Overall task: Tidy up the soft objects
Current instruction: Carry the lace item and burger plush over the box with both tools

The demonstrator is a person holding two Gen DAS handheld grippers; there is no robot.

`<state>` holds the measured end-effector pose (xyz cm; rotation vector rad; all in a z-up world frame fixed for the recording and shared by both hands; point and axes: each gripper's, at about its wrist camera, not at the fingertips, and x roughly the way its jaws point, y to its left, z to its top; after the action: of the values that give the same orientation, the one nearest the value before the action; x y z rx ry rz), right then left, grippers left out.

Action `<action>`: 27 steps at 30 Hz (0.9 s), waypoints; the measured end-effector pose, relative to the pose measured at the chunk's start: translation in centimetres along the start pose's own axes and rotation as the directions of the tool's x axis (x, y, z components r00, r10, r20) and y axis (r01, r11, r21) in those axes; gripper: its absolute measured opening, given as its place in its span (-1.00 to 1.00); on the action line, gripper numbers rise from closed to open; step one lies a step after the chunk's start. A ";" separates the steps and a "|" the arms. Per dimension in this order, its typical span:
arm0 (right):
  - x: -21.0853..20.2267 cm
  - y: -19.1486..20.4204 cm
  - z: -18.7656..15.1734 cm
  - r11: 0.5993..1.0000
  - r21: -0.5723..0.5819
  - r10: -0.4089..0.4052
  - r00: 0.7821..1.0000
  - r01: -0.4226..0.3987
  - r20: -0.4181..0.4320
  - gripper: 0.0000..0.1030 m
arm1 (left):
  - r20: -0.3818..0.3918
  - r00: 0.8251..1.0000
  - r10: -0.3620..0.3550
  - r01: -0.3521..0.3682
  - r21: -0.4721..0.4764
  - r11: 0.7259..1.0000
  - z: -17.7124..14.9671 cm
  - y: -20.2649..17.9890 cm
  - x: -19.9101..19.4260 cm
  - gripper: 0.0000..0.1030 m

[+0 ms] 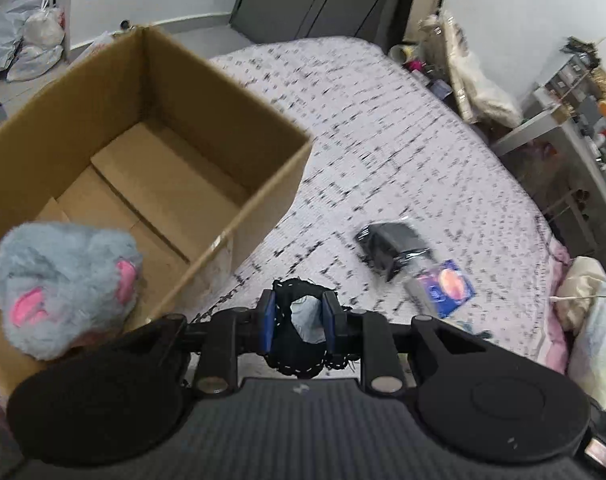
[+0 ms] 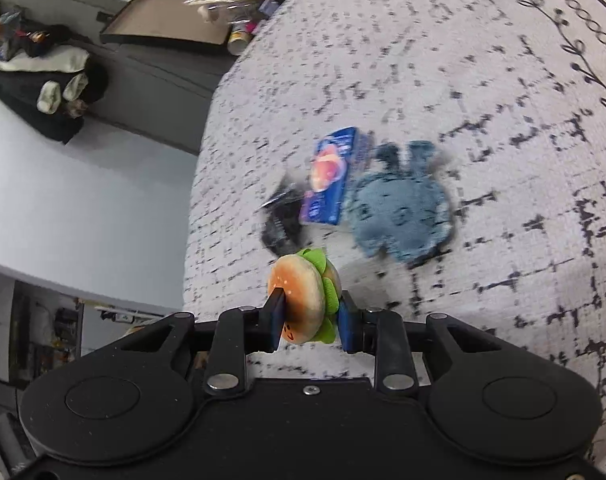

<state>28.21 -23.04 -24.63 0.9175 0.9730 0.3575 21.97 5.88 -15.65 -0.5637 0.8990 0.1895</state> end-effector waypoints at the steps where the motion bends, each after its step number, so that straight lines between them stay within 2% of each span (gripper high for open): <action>1: -0.1 0.3 -0.1 1.000 -0.011 0.008 1.000 -0.008 -0.002 -0.48 | 0.008 1.000 -0.013 0.013 0.004 1.000 0.1 -0.1 -0.6 -0.55; 10: -1.0 3.5 -0.8 0.993 -0.094 0.072 0.997 -0.072 -0.008 -0.48 | 0.105 0.993 -0.047 0.047 0.006 0.999 2.2 0.6 -5.5 -0.55; 14: -1.5 5.1 -1.2 0.985 -0.138 0.103 0.995 -0.103 -0.010 -0.48 | 0.139 0.990 -0.023 0.024 -0.007 1.000 3.5 2.0 -6.6 -0.55; 27: -1.6 11.0 -3.7 0.942 -0.276 0.178 0.982 -0.189 -0.066 -0.48 | 0.181 0.982 0.060 -0.054 -0.038 0.998 6.7 7.3 -7.2 -0.54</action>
<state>25.65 -15.68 -15.85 0.7442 0.8482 0.6581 19.30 16.19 -9.50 -0.5422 0.7355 0.3036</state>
